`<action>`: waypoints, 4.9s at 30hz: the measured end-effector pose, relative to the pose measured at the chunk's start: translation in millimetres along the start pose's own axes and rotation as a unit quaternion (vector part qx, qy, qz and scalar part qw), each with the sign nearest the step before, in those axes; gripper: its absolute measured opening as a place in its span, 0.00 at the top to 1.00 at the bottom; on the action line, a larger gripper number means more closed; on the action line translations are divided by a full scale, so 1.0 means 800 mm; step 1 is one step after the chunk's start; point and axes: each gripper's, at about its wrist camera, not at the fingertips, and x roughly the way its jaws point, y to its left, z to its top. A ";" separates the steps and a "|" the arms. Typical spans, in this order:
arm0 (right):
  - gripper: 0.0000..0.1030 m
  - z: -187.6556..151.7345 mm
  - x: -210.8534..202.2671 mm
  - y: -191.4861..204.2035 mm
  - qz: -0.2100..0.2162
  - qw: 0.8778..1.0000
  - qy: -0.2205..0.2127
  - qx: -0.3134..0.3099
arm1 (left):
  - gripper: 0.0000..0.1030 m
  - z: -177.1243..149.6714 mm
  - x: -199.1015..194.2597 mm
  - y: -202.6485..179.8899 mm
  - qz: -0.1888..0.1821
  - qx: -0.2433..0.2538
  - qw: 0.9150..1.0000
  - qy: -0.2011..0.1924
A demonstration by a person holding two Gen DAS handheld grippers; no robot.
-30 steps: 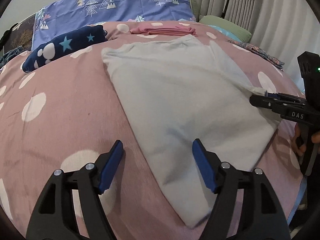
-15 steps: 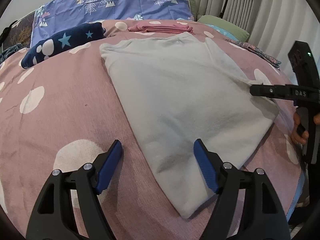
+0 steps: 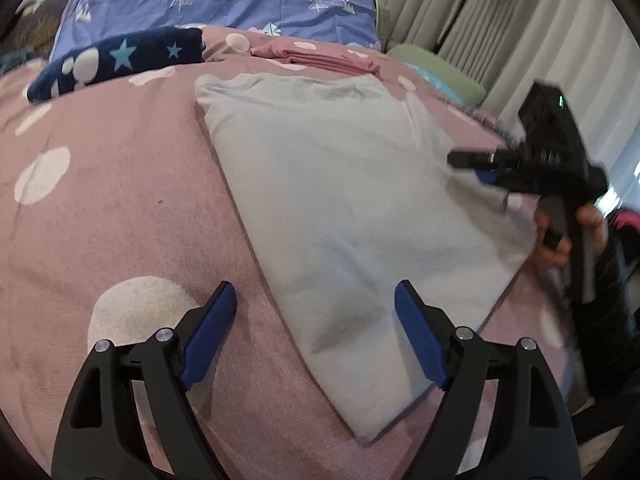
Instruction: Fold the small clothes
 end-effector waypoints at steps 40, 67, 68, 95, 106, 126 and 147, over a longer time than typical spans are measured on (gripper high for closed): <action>0.87 0.034 -0.095 0.121 -0.015 0.971 -0.176 -0.163 | 0.84 0.153 -0.048 -0.061 -0.009 0.101 0.985 -0.140; 0.87 -0.040 -0.344 0.047 -0.208 0.898 -0.366 -0.124 | 0.83 0.233 -0.016 -0.353 -0.054 0.290 0.938 -0.181; 0.87 -0.038 -0.348 0.038 -0.213 0.897 -0.368 -0.119 | 0.83 0.239 -0.009 -0.360 -0.056 0.296 0.936 -0.179; 0.87 0.162 -0.403 -0.218 -0.329 0.866 -0.376 0.030 | 0.82 0.438 0.203 -0.534 0.028 0.408 0.895 -0.175; 0.47 0.205 -0.344 -0.336 -0.477 0.826 -0.272 0.125 | 0.41 0.461 0.327 -0.501 0.102 0.343 0.927 -0.110; 0.29 0.066 -0.277 -0.373 -0.508 0.797 -0.260 0.198 | 0.32 0.315 0.282 -0.410 -0.006 0.299 0.953 -0.051; 0.02 -0.133 -0.375 0.010 -0.476 0.779 -0.382 0.141 | 0.01 0.173 -0.028 -0.372 -0.049 0.264 0.933 -0.241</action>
